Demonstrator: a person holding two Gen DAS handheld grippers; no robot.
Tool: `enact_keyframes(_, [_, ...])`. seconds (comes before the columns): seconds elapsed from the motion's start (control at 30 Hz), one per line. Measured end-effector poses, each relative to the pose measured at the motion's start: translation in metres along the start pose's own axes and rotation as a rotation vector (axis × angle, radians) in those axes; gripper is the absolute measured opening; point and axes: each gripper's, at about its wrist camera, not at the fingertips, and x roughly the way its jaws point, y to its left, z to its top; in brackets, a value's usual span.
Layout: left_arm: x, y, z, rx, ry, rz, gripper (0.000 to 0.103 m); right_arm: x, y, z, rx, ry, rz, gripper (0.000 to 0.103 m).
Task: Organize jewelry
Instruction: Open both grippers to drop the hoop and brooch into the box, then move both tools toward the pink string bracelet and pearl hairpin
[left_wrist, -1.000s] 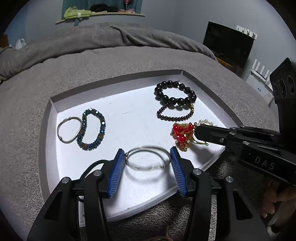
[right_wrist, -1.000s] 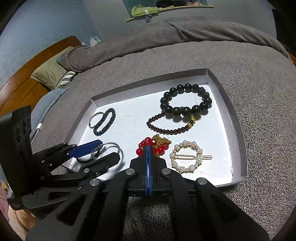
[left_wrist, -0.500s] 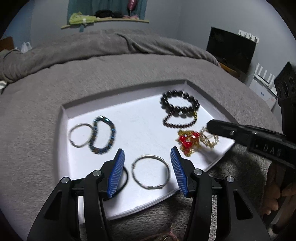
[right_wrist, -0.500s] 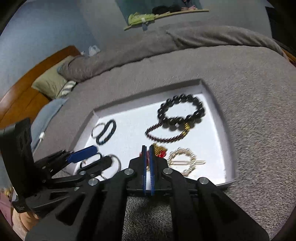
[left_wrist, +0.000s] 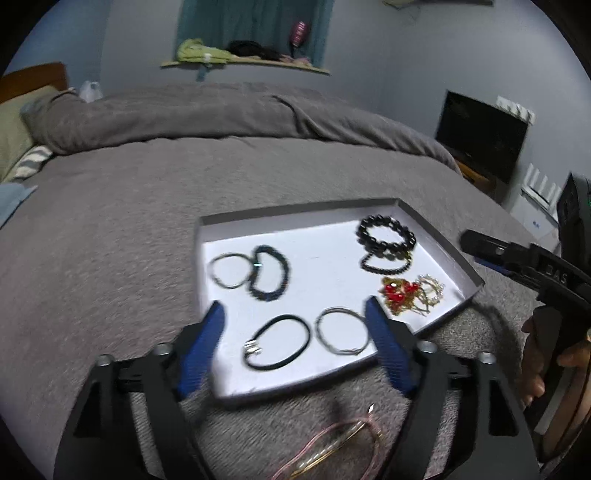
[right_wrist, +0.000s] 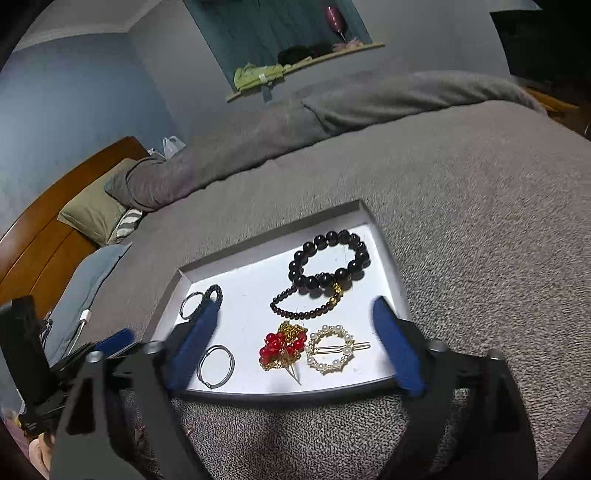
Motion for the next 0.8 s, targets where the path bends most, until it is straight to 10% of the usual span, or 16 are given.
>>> enact_keyframes(0.23, [-0.034,0.025,-0.011,-0.124,-0.079,0.094,0.096,-0.028,0.014,-0.012,-0.064,-0.099,-0.046,0.098])
enact_keyframes(0.8, [-0.058,0.022,-0.071,-0.033,-0.025,0.172,0.096,-0.048,0.064,-0.068,-0.228,-0.098,-0.028,0.098])
